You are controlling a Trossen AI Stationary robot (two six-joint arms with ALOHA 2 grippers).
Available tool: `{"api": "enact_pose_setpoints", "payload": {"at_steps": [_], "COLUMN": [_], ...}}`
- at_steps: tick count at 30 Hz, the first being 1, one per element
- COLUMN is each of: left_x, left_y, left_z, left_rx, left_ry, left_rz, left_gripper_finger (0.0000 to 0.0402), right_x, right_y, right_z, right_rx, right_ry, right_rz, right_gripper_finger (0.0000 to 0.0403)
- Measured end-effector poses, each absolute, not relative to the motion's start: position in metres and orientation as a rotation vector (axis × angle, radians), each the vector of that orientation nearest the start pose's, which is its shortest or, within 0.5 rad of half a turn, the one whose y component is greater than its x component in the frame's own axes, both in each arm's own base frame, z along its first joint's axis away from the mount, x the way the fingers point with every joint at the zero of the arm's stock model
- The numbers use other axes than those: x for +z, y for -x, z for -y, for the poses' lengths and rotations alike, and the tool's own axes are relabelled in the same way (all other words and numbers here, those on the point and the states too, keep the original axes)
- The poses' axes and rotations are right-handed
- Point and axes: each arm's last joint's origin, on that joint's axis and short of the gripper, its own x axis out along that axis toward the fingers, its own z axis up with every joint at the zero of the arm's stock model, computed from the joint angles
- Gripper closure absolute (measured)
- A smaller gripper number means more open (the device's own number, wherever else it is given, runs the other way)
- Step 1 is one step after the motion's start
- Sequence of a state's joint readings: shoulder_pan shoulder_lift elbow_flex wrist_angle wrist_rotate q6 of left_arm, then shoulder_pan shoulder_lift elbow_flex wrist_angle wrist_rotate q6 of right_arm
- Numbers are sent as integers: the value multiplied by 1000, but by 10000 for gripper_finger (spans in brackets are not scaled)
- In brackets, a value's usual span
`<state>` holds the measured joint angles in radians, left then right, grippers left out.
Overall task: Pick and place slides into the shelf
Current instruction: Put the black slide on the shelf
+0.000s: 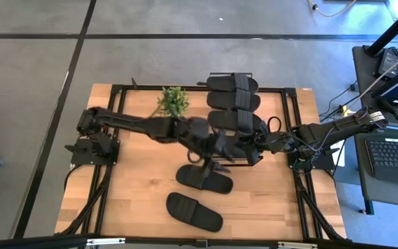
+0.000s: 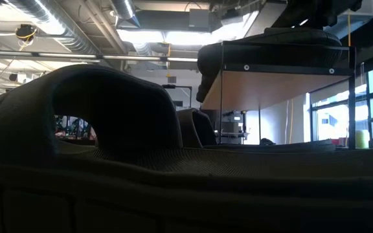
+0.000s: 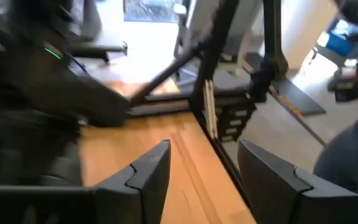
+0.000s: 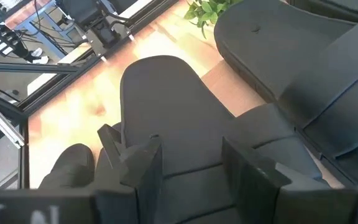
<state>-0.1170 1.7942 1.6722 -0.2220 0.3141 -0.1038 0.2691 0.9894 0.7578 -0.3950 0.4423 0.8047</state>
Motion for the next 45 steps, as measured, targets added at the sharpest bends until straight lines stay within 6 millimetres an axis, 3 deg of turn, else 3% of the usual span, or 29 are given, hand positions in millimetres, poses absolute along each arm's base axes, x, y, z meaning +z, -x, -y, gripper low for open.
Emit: {"api": "enact_pose_setpoints", "payload": {"at_steps": [6,11,17,26,31,38,45], "left_x": [329,310,286,280,280,265,262], "left_y": [-430,-441,-455,-458,-459,-467,-468], "left_z": [79,82,79,69,63,63,54], "left_rx": [-312,-126,-74,168,164,157,196], "left_ry": [142,174,247,196,202,203,197], "left_rz": [-434,-454,-493,-459,-462,-480,-491], "left_gripper_finger": [224,224,224,224,224,224,224], "right_x": [271,271,271,271,271,273,289], "right_y": [-199,-200,-200,-200,-200,-201,-203], "right_z": [-42,-42,-42,-42,-42,-41,-42], "right_rx": [-388,-385,-386,-389,-392,-398,-368], "right_ry": [-555,-530,-529,-529,-528,-505,-475], "right_rz": [-482,-482,-479,-476,-472,-453,-429], "right_gripper_finger": [236,236,236,236,236,236,236]}}
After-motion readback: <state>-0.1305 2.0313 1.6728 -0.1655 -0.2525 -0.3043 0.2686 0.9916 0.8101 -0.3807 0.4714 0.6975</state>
